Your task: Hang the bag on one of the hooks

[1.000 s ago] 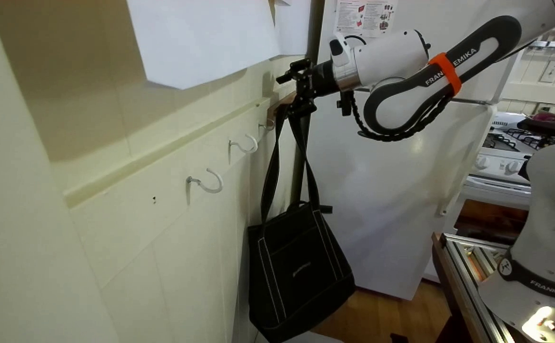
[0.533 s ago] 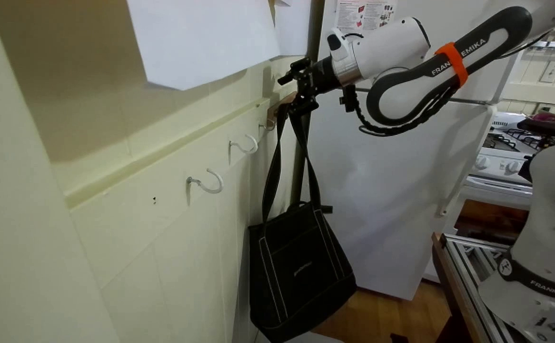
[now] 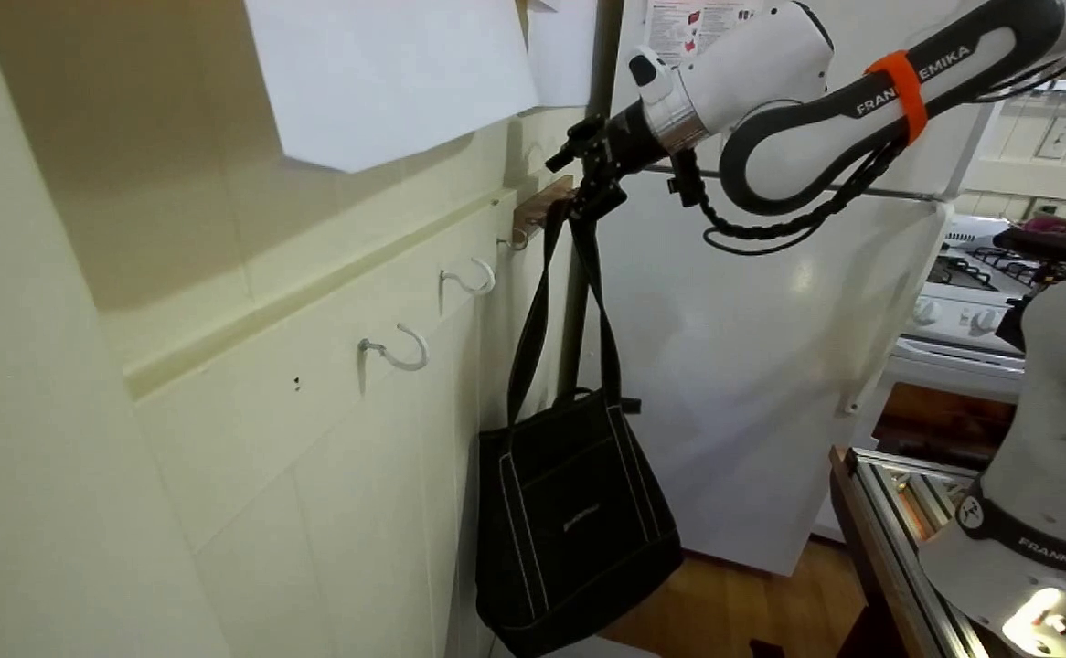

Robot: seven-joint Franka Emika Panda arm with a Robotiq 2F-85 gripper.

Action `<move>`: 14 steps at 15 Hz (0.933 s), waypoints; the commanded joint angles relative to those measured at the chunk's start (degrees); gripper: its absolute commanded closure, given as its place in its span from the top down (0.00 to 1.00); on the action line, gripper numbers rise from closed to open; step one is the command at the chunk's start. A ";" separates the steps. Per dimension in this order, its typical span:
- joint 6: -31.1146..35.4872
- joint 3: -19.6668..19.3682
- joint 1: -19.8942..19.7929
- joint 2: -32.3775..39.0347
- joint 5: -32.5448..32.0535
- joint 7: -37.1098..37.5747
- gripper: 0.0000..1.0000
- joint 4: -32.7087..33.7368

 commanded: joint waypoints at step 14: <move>-4.14 11.93 -14.01 -6.29 -4.94 17.54 1.00 -0.99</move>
